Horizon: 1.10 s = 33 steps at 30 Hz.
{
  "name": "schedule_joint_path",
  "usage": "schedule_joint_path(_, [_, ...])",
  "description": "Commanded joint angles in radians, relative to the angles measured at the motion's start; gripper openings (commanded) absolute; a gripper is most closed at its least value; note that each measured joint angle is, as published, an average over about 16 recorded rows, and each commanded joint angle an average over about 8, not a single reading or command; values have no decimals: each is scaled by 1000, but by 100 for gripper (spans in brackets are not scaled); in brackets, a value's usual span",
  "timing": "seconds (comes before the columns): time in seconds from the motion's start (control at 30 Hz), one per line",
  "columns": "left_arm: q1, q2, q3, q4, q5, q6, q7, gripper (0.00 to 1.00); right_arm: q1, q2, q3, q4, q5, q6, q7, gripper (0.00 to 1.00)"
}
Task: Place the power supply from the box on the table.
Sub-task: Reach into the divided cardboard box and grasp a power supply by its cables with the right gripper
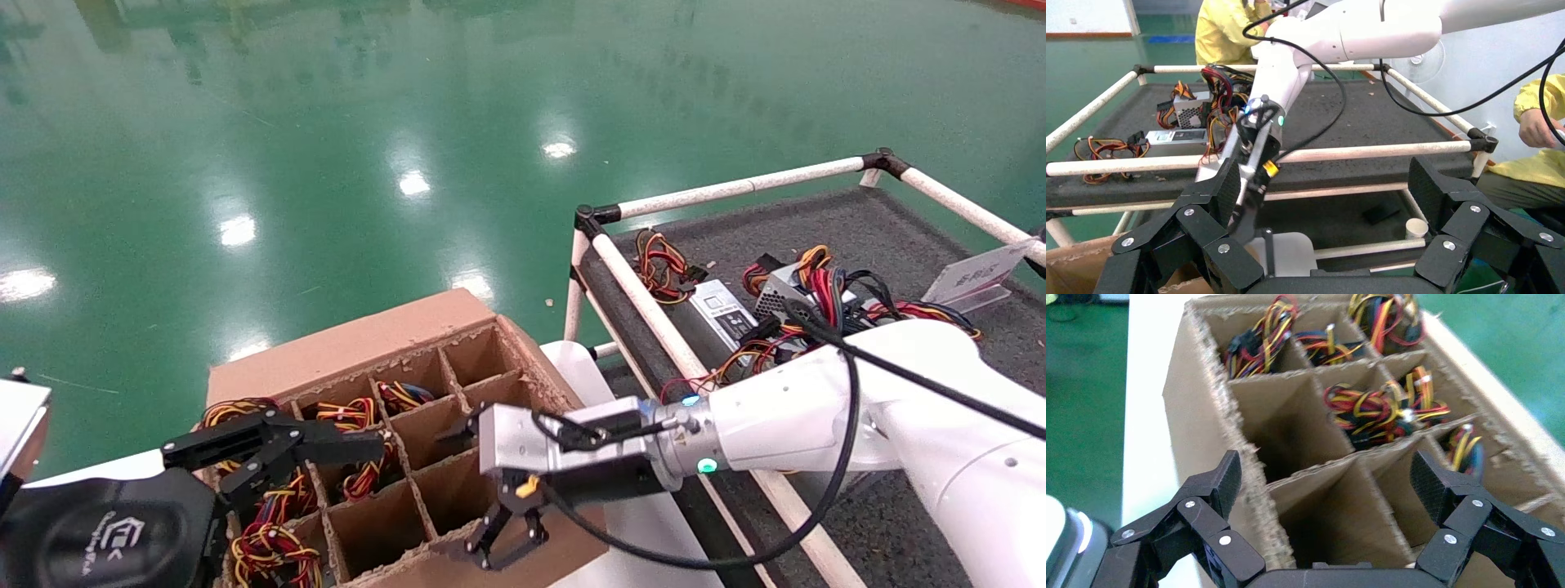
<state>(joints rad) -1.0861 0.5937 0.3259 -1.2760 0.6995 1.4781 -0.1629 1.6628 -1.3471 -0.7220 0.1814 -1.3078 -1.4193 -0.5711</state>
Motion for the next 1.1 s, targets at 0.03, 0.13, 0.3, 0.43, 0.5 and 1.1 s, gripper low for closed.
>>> schedule_joint_path(0.03, [0, 0, 0, 0, 0, 0, 0, 100, 7, 0, 5, -11, 12, 0, 5, 100])
schedule_joint_path(0.13, [0, 0, 0, 0, 0, 0, 0, 100, 8, -5, 7, -9, 22, 28, 0, 100])
schedule_joint_path(0.3, [0, 0, 0, 0, 0, 0, 0, 100, -9, -16, -5, 35, 34, 98, -11, 100])
schedule_joint_path(0.43, [0, 0, 0, 0, 0, 0, 0, 100, -35, -22, -34, 104, 48, 167, -11, 100])
schedule_joint_path(0.5, [0, 0, 0, 0, 0, 0, 0, 100, -48, -24, -55, 143, 57, 204, -6, 100])
schedule_joint_path(1.1, [0, 0, 1, 0, -1, 0, 0, 100, -89, -27, -327, 363, 199, 474, 61, 1])
